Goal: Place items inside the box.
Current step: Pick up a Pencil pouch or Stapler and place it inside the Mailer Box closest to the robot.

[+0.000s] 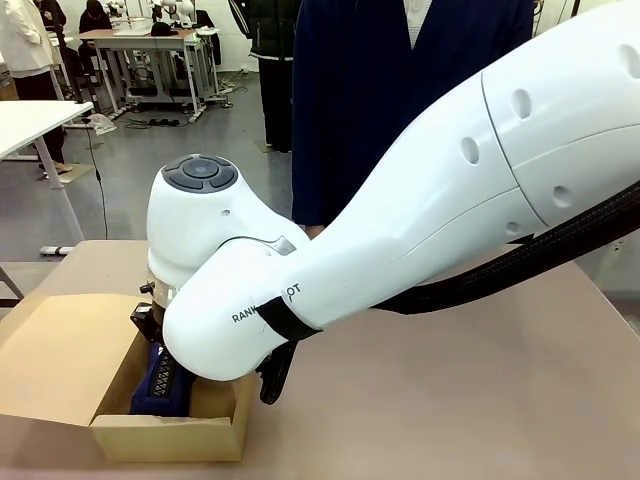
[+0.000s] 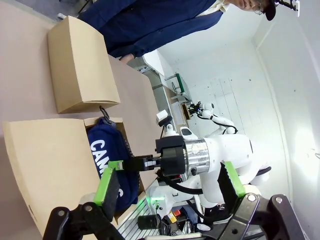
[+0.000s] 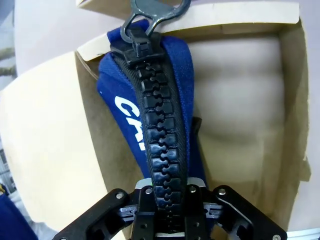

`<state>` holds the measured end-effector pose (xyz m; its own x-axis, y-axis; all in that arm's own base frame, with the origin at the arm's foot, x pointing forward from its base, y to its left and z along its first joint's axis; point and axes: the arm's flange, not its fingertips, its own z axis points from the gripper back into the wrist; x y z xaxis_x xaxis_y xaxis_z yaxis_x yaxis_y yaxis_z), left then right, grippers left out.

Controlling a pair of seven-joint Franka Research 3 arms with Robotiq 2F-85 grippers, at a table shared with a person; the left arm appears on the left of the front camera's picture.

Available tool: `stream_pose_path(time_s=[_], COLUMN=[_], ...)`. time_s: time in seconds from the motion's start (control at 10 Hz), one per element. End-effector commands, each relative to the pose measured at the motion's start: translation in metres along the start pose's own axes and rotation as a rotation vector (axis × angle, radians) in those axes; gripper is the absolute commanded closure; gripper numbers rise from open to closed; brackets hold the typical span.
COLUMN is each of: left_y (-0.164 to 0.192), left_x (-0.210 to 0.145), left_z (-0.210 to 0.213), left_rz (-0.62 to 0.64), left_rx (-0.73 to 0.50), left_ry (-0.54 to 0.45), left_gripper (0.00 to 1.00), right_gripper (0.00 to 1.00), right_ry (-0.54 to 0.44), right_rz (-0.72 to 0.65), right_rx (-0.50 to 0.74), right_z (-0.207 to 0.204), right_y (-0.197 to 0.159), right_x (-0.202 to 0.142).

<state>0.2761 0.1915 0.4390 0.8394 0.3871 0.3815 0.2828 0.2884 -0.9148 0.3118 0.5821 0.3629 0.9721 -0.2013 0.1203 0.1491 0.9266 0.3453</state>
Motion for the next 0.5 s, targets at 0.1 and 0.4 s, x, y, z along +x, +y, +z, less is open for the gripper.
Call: stream_pose_path(time_s=[0.1, 0.4], left_y=[-0.001, -0.001], left_x=[0.001, 0.001], left_z=[-0.001, -0.001], left_rz=[-0.020, -0.020], left_rx=[-0.021, -0.021], left_ry=[-0.014, -0.014], left_gripper=[0.00, 0.00], right_gripper=[0.00, 0.12], right_ry=[-0.024, -0.026], right_rz=[-0.021, -0.044], right_rx=[-0.008, 0.014], right_z=[-0.003, 0.008], right_y=[0.002, -0.008], right_x=[0.000, 0.005])
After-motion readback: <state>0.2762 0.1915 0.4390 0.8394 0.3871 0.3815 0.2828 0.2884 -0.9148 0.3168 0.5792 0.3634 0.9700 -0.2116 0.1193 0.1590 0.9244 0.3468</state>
